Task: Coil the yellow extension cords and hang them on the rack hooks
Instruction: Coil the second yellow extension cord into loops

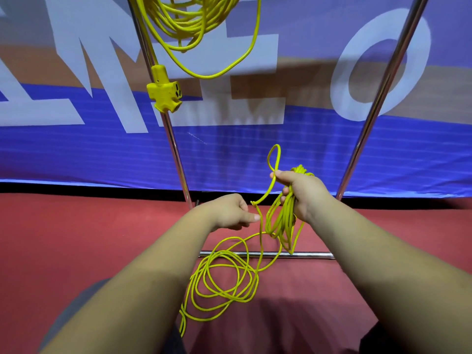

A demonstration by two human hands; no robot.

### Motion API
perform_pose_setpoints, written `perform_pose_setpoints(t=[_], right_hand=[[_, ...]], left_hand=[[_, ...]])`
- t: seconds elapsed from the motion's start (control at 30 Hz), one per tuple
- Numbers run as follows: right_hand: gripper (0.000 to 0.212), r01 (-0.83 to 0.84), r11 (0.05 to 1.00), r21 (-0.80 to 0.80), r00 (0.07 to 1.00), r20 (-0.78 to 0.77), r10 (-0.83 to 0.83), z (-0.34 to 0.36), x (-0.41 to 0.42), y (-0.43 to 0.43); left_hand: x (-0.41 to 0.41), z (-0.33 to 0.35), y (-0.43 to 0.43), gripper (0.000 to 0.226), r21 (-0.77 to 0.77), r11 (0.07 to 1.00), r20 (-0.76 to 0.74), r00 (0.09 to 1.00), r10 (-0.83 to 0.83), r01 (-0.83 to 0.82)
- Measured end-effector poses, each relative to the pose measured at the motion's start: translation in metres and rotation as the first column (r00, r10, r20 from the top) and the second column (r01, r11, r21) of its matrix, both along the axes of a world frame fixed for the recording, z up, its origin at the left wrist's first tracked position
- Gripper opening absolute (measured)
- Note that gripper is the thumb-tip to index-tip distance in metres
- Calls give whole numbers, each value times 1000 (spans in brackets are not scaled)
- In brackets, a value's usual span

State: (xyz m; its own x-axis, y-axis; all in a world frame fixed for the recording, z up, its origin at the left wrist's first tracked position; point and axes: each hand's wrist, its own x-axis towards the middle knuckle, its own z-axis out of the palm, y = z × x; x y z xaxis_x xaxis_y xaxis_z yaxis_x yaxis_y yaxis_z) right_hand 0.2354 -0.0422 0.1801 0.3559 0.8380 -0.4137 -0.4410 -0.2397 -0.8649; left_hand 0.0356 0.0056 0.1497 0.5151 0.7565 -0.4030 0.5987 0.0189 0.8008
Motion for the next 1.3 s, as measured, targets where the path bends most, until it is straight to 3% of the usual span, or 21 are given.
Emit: perform_pose_setpoints(t=[0.13, 0.2, 0.3, 0.37, 0.53, 0.63, 0.8, 0.87, 0.93, 1.0, 1.1, 1.2, 1.3], right_hand=[[8, 10, 1000, -13, 997, -78, -11, 3, 8, 1], [17, 14, 1000, -9, 993, -116, -15, 4, 11, 4], [11, 11, 1000, -6, 985, -170, -12, 7, 15, 5], [6, 9, 1000, 1, 983, -185, -8, 9, 17, 6], [7, 31, 1000, -5, 983, -181, -31, 5, 27, 10], [9, 65, 998, -23, 986, -152, -68, 0, 36, 14], [16, 67, 996, -64, 997, 38, -65, -9, 42, 17], [13, 70, 991, -118, 993, 103, -58, -12, 44, 17], [12, 97, 981, -170, 990, 122, -77, -15, 46, 17], [11, 135, 969, -205, 989, 91, -119, -16, 49, 17], [19, 177, 964, -198, 984, 37, -173, -17, 52, 17], [23, 153, 976, -153, 988, 56, -146, -18, 49, 17], [23, 43, 988, -149, 990, 141, -22, -16, 43, 16]], left_hand=[[6, -7, -7, 33, -50, 996, 76, 994, -73, 77], [8, -6, -9, 26, -18, 992, 81, 989, -126, 127], [9, -1, -8, 14, 23, 991, 125, 983, -133, 131], [9, 3, -5, 9, 89, 988, 112, 985, -134, 124], [2, 27, 5, 20, 369, 928, -32, 999, -39, 48], [-4, 40, 10, 24, 531, 842, -143, 989, -19, 93], [-15, 59, 19, 15, 736, 637, -292, 956, -5, 228], [-20, 63, 22, 14, 800, 547, -332, 941, 60, 247], [-25, 66, 23, 27, 838, 488, -376, 905, 197, 243], [-28, 69, 21, 45, 806, 520, -499, 797, 340, 283], [-25, 76, 14, 40, 659, 636, -724, 571, 388, 403], [-20, 69, 9, 39, 417, 660, -885, 446, 136, 626], [-19, 64, 6, 42, 211, 634, -849, 461, -259, 744]])
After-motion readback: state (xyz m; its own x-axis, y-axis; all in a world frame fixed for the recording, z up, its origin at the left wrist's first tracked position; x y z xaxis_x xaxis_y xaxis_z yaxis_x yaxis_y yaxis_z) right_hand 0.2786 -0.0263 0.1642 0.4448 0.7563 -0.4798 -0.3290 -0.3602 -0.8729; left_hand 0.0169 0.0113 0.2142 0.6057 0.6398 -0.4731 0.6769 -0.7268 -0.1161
